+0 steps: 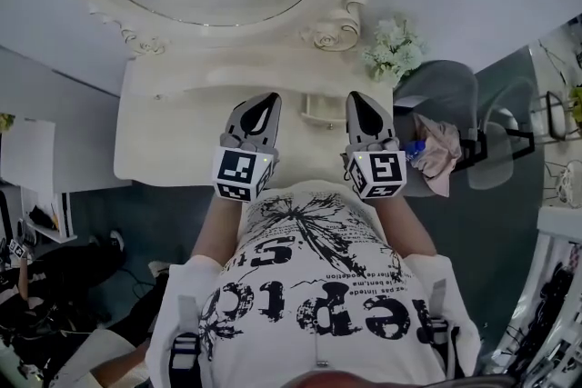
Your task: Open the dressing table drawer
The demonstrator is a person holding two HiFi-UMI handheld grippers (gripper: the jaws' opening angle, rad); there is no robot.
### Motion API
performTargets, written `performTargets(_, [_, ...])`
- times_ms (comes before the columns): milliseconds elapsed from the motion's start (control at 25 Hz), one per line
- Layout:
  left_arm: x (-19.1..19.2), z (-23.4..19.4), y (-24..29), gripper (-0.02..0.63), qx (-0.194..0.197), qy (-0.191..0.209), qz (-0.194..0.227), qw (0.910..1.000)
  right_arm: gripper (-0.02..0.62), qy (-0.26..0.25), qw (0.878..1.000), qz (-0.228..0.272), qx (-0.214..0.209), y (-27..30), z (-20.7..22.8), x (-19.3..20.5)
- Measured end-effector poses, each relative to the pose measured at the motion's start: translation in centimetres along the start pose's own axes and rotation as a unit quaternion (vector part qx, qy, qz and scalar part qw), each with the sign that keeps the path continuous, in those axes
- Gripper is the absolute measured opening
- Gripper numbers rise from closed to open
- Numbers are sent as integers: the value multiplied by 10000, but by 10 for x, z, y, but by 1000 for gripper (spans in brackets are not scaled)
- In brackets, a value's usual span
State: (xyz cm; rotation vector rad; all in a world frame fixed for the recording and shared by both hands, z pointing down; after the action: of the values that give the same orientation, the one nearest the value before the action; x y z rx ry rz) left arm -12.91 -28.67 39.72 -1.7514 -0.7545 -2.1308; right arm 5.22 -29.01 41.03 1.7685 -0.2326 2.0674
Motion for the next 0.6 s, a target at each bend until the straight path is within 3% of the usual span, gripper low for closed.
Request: performTargets(600, [-1,5,3,19,-22,-34,-16,10000,17,118,9998,17,-173,-2,4,1])
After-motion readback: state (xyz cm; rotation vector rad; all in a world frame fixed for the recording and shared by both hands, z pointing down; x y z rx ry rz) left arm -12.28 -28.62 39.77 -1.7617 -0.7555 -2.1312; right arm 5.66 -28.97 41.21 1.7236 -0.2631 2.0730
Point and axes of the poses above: the fingertips, and each gripper's own axes: y forward along the fingers, z to its right, x out of its underside, the point moved 4 cm from there along -y, backward along the fingers, and after that the axes turned 8 degrees about y, right-handed, at the moved point
